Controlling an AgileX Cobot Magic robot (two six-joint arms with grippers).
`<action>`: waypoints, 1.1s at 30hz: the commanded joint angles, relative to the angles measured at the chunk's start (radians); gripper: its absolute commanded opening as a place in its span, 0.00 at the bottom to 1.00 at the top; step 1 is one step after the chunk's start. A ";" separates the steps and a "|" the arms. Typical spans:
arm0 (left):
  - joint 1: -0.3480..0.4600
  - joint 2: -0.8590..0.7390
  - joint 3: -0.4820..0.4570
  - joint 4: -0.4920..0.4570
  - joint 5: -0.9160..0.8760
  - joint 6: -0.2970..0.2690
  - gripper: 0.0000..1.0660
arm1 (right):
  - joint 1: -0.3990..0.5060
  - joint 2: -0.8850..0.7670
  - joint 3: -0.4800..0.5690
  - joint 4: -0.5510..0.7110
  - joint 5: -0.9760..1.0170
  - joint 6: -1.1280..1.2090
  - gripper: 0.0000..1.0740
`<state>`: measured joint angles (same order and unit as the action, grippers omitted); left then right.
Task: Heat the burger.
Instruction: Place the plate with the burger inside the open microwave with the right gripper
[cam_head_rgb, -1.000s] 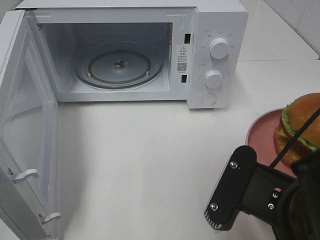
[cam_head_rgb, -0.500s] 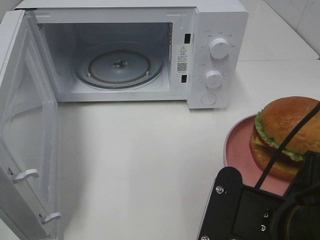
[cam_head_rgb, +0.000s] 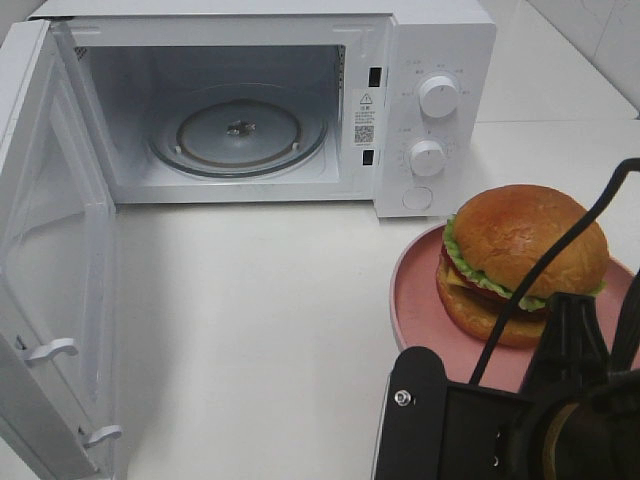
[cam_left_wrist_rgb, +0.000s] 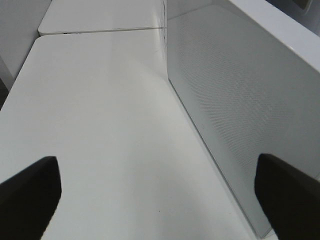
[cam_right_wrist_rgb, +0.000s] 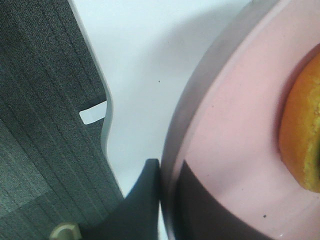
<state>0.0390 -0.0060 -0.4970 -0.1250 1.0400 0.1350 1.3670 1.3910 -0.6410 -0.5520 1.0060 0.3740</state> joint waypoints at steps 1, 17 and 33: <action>0.002 -0.020 0.003 -0.004 -0.004 -0.001 0.92 | 0.002 -0.005 0.004 -0.075 0.009 -0.045 0.00; 0.002 -0.020 0.003 -0.004 -0.004 -0.001 0.92 | 0.002 -0.005 0.004 -0.086 -0.097 -0.283 0.00; 0.002 -0.020 0.003 -0.004 -0.004 -0.001 0.92 | -0.005 -0.005 0.004 -0.102 -0.202 -0.470 0.00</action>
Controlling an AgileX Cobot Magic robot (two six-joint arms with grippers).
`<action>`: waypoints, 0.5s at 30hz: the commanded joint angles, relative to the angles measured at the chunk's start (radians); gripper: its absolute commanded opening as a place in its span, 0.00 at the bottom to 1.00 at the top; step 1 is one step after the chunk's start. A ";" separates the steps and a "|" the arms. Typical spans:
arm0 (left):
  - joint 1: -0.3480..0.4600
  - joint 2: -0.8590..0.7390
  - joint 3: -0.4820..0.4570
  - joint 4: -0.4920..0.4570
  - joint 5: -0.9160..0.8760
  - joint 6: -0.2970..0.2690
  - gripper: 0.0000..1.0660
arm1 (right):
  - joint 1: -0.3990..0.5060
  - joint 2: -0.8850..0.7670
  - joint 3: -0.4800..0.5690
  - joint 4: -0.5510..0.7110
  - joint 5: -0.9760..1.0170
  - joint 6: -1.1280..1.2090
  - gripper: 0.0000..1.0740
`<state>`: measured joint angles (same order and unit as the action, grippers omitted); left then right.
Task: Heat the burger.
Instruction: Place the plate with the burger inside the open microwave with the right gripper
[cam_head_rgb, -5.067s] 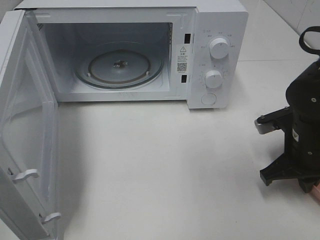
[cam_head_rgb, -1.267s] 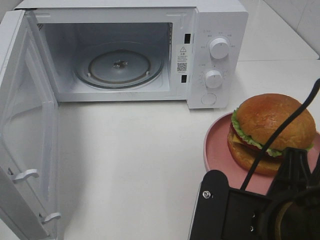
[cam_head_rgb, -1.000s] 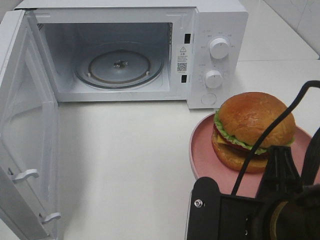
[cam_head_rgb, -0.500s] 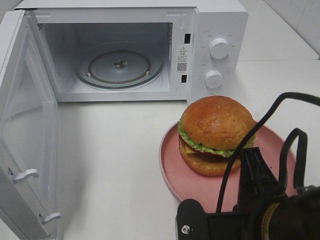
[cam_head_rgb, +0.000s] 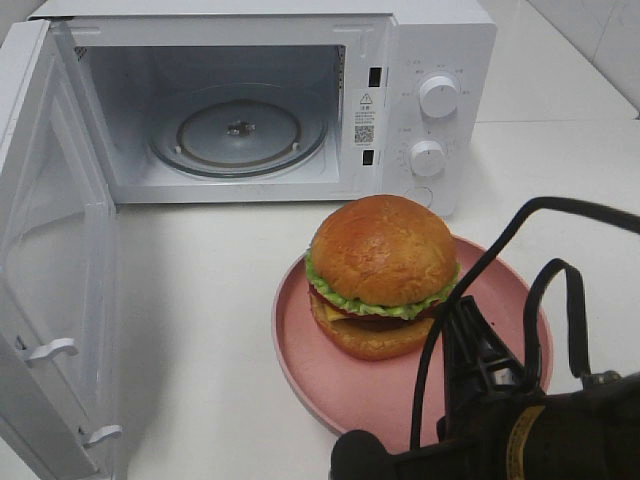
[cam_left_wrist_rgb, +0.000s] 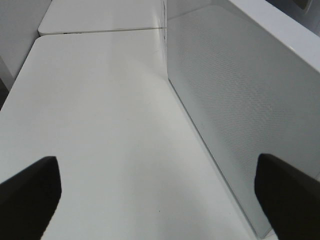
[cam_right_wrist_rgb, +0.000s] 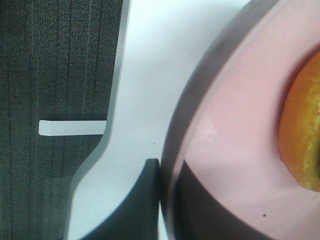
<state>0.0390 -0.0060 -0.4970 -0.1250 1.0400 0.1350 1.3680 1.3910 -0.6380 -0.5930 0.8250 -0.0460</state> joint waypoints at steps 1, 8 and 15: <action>0.002 -0.020 0.003 -0.004 -0.004 -0.001 0.92 | -0.006 -0.005 0.001 -0.061 -0.021 -0.050 0.00; 0.002 -0.020 0.003 -0.004 -0.004 -0.001 0.92 | -0.089 -0.005 0.001 -0.101 -0.117 -0.121 0.00; 0.002 -0.020 0.003 -0.004 -0.004 -0.001 0.92 | -0.168 -0.005 0.001 -0.103 -0.209 -0.230 0.00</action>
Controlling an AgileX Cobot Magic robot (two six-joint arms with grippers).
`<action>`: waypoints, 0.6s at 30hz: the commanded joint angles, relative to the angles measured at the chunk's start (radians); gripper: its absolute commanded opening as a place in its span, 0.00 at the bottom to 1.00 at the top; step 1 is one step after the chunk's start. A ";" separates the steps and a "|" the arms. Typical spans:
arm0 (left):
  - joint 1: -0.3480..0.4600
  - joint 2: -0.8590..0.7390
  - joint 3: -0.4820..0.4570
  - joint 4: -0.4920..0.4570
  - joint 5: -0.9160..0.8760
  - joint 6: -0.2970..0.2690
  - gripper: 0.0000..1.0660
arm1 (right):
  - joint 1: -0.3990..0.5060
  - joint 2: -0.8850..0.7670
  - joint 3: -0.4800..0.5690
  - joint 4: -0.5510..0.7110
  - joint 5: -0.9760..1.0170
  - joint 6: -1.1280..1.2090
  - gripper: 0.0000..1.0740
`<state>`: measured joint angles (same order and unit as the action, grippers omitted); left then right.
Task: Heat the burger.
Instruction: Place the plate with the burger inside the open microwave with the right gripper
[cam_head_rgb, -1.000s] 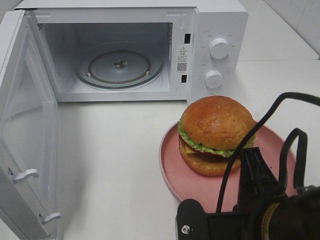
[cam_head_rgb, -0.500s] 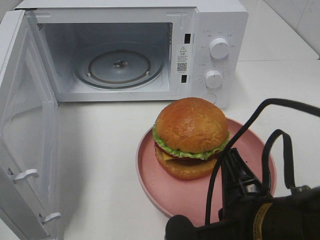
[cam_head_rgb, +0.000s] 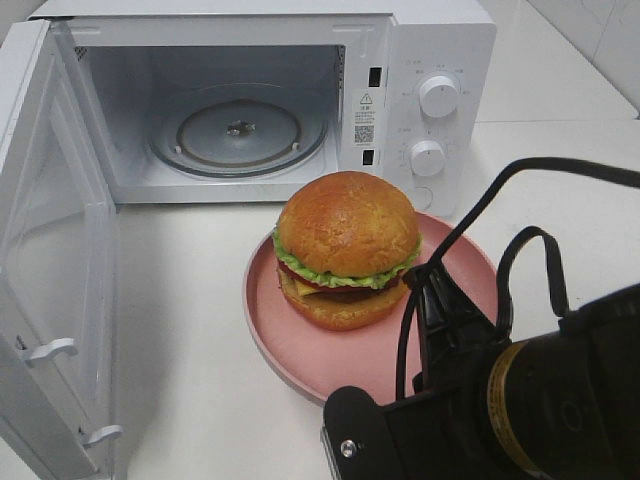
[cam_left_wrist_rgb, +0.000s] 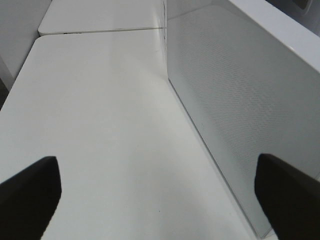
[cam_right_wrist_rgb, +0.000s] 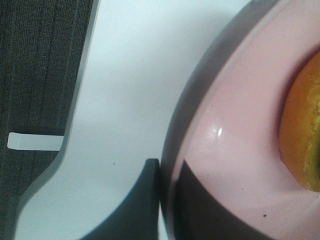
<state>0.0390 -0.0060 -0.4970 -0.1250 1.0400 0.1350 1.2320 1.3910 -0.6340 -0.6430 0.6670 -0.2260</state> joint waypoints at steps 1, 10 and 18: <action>0.002 -0.020 0.003 -0.004 -0.004 -0.001 0.92 | -0.032 -0.005 -0.003 -0.053 -0.051 -0.050 0.00; 0.002 -0.020 0.003 -0.004 -0.004 -0.001 0.92 | -0.165 -0.005 -0.003 0.036 -0.124 -0.304 0.00; 0.002 -0.020 0.003 -0.004 -0.004 -0.001 0.92 | -0.242 -0.005 -0.003 0.185 -0.178 -0.563 0.00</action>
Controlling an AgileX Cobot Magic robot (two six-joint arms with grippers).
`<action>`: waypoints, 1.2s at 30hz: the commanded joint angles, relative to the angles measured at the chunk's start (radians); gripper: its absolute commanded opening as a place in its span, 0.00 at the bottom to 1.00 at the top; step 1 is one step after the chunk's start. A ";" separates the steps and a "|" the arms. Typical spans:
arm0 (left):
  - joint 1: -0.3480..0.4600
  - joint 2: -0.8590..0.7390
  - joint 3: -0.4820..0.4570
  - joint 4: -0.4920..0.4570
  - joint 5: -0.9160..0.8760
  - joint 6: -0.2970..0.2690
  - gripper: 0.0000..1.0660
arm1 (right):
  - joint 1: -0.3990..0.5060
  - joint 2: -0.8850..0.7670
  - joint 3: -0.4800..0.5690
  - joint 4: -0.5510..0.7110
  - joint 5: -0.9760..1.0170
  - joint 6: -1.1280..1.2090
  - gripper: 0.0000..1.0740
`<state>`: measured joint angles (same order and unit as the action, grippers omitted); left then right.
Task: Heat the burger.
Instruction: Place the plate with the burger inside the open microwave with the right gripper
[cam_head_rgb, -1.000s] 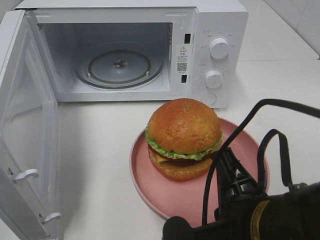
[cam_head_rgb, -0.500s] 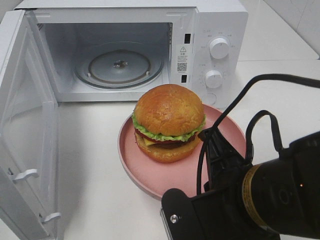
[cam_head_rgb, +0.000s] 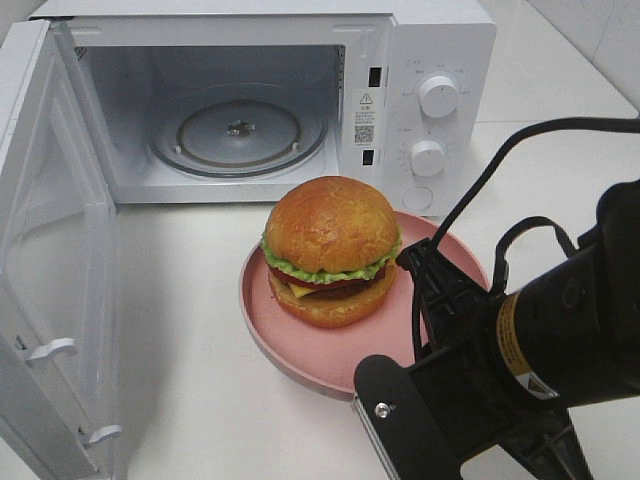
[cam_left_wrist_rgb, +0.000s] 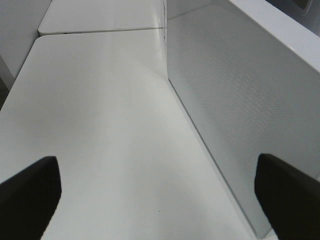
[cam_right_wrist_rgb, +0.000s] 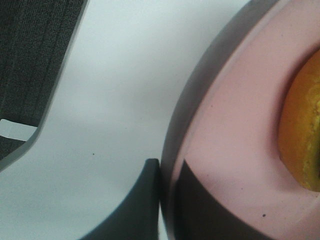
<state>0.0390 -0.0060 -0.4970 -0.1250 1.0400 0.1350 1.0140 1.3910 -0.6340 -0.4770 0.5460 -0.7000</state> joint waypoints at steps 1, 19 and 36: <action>0.002 -0.020 0.003 -0.004 -0.004 -0.001 0.92 | -0.024 -0.005 -0.003 0.019 -0.057 -0.089 0.00; 0.002 -0.020 0.003 -0.004 -0.004 -0.001 0.92 | -0.212 -0.005 -0.015 0.350 -0.178 -0.543 0.00; 0.002 -0.020 0.003 -0.004 -0.004 -0.001 0.92 | -0.253 -0.005 -0.035 0.320 -0.235 -0.615 0.00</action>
<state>0.0390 -0.0060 -0.4970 -0.1250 1.0400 0.1350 0.7650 1.3920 -0.6540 -0.1440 0.3910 -1.3140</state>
